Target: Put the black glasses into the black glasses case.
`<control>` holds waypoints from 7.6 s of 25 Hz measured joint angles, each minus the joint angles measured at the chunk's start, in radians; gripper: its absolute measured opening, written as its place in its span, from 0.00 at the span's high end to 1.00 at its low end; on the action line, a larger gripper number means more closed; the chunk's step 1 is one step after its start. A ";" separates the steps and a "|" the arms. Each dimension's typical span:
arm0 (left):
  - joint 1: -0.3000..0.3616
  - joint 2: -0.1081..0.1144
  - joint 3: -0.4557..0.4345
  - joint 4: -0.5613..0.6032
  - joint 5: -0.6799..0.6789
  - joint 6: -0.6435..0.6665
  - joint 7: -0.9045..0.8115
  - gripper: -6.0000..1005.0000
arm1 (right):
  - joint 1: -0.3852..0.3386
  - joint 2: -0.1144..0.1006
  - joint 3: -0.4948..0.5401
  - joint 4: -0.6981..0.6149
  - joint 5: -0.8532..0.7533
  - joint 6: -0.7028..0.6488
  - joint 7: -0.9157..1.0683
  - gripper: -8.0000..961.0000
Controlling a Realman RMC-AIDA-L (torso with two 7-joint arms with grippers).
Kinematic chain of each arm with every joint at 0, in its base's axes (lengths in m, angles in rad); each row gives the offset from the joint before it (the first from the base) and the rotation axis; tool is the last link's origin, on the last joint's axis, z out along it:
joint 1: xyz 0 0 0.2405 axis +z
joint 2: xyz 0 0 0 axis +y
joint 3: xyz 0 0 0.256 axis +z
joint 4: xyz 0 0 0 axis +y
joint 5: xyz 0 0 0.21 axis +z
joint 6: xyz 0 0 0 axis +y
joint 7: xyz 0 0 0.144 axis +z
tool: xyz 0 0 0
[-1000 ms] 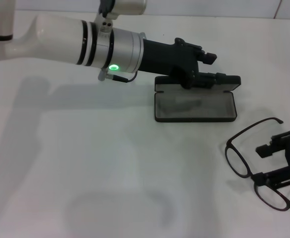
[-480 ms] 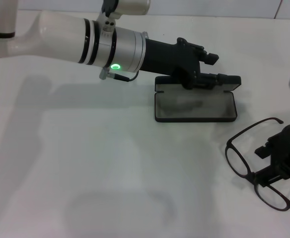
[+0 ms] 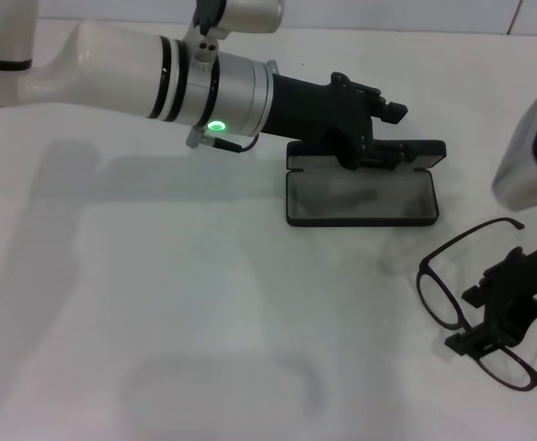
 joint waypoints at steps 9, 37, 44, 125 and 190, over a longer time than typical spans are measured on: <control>0.001 -0.001 0.000 0.004 0.002 0.000 0.012 0.46 | 0.011 0.001 -0.066 0.021 -0.066 0.045 0.028 0.33; 0.014 -0.004 0.000 0.017 0.022 0.008 0.008 0.46 | 0.004 -0.007 -0.067 0.031 -0.076 0.060 0.010 0.81; 0.021 -0.003 -0.001 0.037 0.009 0.028 0.004 0.46 | -0.040 -0.006 0.055 -0.029 -0.048 -0.006 -0.078 0.88; -0.021 -0.001 0.000 0.074 -0.037 0.358 -0.234 0.46 | -0.168 -0.003 0.622 0.719 0.796 -0.223 -1.813 0.89; 0.120 -0.003 -0.005 0.159 -0.204 0.275 0.112 0.46 | -0.027 -0.008 0.566 1.057 0.908 -0.287 -1.827 0.90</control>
